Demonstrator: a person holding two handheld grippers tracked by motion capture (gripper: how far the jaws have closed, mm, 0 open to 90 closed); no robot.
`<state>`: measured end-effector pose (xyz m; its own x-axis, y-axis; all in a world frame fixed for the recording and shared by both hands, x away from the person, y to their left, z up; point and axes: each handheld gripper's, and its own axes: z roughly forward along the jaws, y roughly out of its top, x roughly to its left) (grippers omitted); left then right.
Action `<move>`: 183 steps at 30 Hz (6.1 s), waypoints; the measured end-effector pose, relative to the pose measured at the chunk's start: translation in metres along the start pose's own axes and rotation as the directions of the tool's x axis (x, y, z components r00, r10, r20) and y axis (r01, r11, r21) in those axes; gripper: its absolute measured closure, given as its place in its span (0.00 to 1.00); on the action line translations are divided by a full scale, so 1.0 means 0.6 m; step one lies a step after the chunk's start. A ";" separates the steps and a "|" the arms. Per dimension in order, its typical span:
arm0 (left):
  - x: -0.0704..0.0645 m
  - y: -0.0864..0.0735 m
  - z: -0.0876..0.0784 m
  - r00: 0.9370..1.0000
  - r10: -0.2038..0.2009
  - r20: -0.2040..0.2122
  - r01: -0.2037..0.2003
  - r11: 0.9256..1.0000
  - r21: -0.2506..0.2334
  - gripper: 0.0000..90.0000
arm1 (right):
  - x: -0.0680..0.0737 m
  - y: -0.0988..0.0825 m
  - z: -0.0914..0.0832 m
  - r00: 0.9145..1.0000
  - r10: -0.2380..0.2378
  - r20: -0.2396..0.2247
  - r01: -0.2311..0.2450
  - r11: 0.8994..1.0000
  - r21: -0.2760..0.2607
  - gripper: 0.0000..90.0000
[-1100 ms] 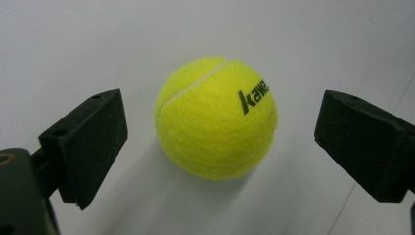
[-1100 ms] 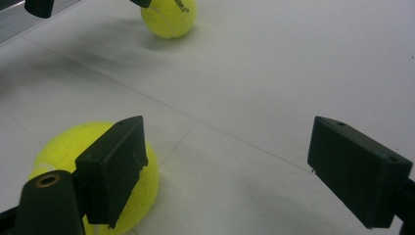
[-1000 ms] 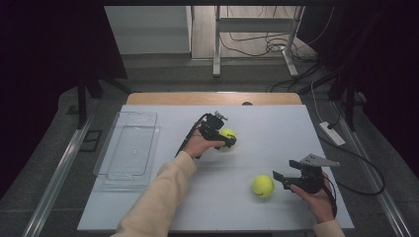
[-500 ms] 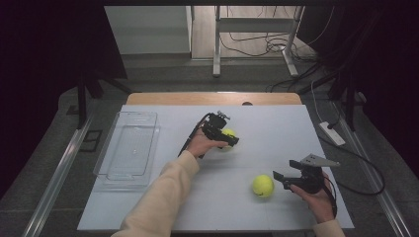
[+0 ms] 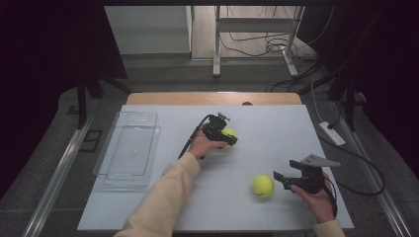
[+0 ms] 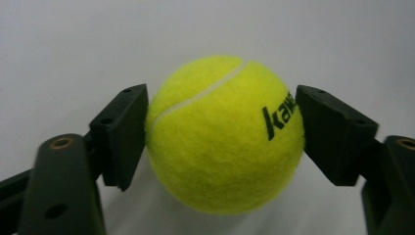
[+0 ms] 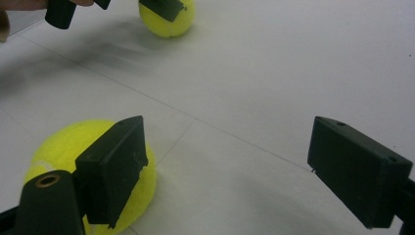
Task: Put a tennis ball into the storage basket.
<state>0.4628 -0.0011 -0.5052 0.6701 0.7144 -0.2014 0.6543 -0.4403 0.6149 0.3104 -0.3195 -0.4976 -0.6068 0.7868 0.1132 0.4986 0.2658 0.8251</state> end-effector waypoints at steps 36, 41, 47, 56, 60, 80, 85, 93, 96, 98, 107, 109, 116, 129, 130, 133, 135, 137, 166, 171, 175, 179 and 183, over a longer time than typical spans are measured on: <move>0.001 -0.015 -0.075 0.999 0.016 0.033 -0.012 0.994 -0.112 0.30 | -0.001 0.000 0.000 1.000 0.005 0.011 -0.005 1.000 0.006 0.16; 0.001 -0.018 -0.086 0.999 0.024 0.035 -0.020 0.992 -0.124 0.30 | -0.001 0.000 0.000 1.000 0.006 0.010 -0.006 1.000 0.005 0.17; -0.001 -0.021 -0.101 0.999 0.035 0.036 -0.030 0.988 -0.149 0.30 | -0.002 0.000 0.000 1.000 0.008 0.012 -0.008 1.000 0.006 0.17; -0.010 -0.022 -0.123 0.998 0.049 0.035 -0.041 0.981 -0.187 0.30 | -0.001 0.000 0.000 1.000 0.007 0.013 -0.007 1.000 0.005 0.17; -0.013 -0.021 -0.131 0.998 0.050 0.037 -0.042 0.979 -0.200 0.30 | -0.001 0.000 0.000 1.000 0.007 0.012 -0.007 1.000 0.004 0.17; -0.014 -0.025 -0.172 0.998 0.059 0.023 -0.051 0.967 -0.250 0.30 | 0.000 0.002 0.000 1.000 0.005 0.016 -0.005 1.000 0.001 0.17; -0.014 -0.026 -0.178 0.998 0.060 0.019 -0.053 0.965 -0.258 0.30 | 0.000 0.002 0.000 1.000 0.005 0.016 -0.005 1.000 0.002 0.17; -0.012 -0.028 -0.185 0.998 0.061 0.015 -0.055 0.963 -0.265 0.30 | 0.001 0.002 0.000 1.000 0.004 0.017 -0.005 1.000 0.003 0.17; -0.011 -0.028 -0.189 0.998 0.061 0.013 -0.055 0.961 -0.271 0.30 | 0.000 0.002 0.000 1.000 0.005 0.018 -0.005 1.000 0.003 0.17; -0.010 -0.029 -0.192 0.998 0.058 0.013 -0.052 0.960 -0.275 0.30 | 0.000 0.002 0.000 1.000 0.005 0.018 -0.005 1.000 0.004 0.17; -0.008 -0.032 -0.206 0.998 0.050 0.028 -0.039 0.955 -0.294 0.30 | 0.000 0.002 0.001 1.000 0.004 0.019 -0.004 1.000 0.005 0.17; -0.006 -0.032 -0.210 0.998 0.050 0.024 -0.040 0.955 -0.295 0.30 | 0.001 0.002 0.001 1.000 0.004 0.018 -0.004 1.000 0.005 0.17; 0.003 -0.040 -0.232 0.999 0.038 0.005 -0.035 0.947 -0.320 0.30 | 0.001 0.002 0.001 1.000 0.003 0.017 -0.003 1.000 0.004 0.17; 0.025 -0.057 -0.265 1.000 0.011 -0.026 -0.019 0.941 -0.337 0.30 | 0.001 0.003 0.001 1.000 0.003 0.019 -0.003 1.000 0.004 0.17; 0.025 -0.057 -0.266 1.000 0.010 -0.026 -0.018 0.941 -0.338 0.30 | 0.001 0.003 0.001 1.000 0.002 0.019 -0.003 1.000 0.004 0.17; 0.030 -0.059 -0.269 1.000 0.001 -0.030 -0.011 0.940 -0.340 0.30 | 0.001 0.003 0.000 1.000 0.004 0.020 -0.004 1.000 0.003 0.17; 0.032 -0.061 -0.270 0.999 -0.001 -0.033 -0.010 0.941 -0.339 0.30 | 0.001 0.003 0.000 1.000 0.006 0.020 -0.006 1.000 0.002 0.17; 0.033 -0.062 -0.271 0.999 -0.003 -0.033 -0.008 0.940 -0.340 0.30 | 0.001 0.003 0.000 1.000 0.006 0.021 -0.006 1.000 0.003 0.17; 0.059 -0.081 -0.298 0.997 -0.054 -0.046 0.032 0.921 -0.389 0.30 | 0.002 0.002 0.000 1.000 0.004 0.022 -0.004 1.000 0.004 0.17; 0.061 -0.084 -0.303 0.997 -0.060 -0.056 0.033 0.919 -0.394 0.30 | 0.002 0.002 0.000 1.000 0.002 0.022 -0.002 1.000 0.006 0.17; 0.063 -0.086 -0.307 0.996 -0.063 -0.061 0.033 0.917 -0.397 0.30 | 0.002 0.002 0.001 1.000 0.001 0.024 -0.001 1.000 0.007 0.17; 0.067 -0.089 -0.311 0.995 -0.073 -0.067 0.040 0.916 -0.400 0.30 | 0.002 0.002 0.001 1.000 0.002 0.026 -0.003 1.000 0.009 0.17; 0.072 -0.093 -0.317 0.993 -0.081 -0.086 0.040 0.914 -0.404 0.30 | 0.002 0.002 0.001 1.000 0.003 0.025 -0.003 1.000 0.007 0.17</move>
<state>0.3885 0.1577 -0.4030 0.5818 0.7922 -0.1842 0.4831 -0.1544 0.8619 0.3104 -0.3178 -0.4965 -0.5894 0.8014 0.1014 0.5049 0.2674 0.8207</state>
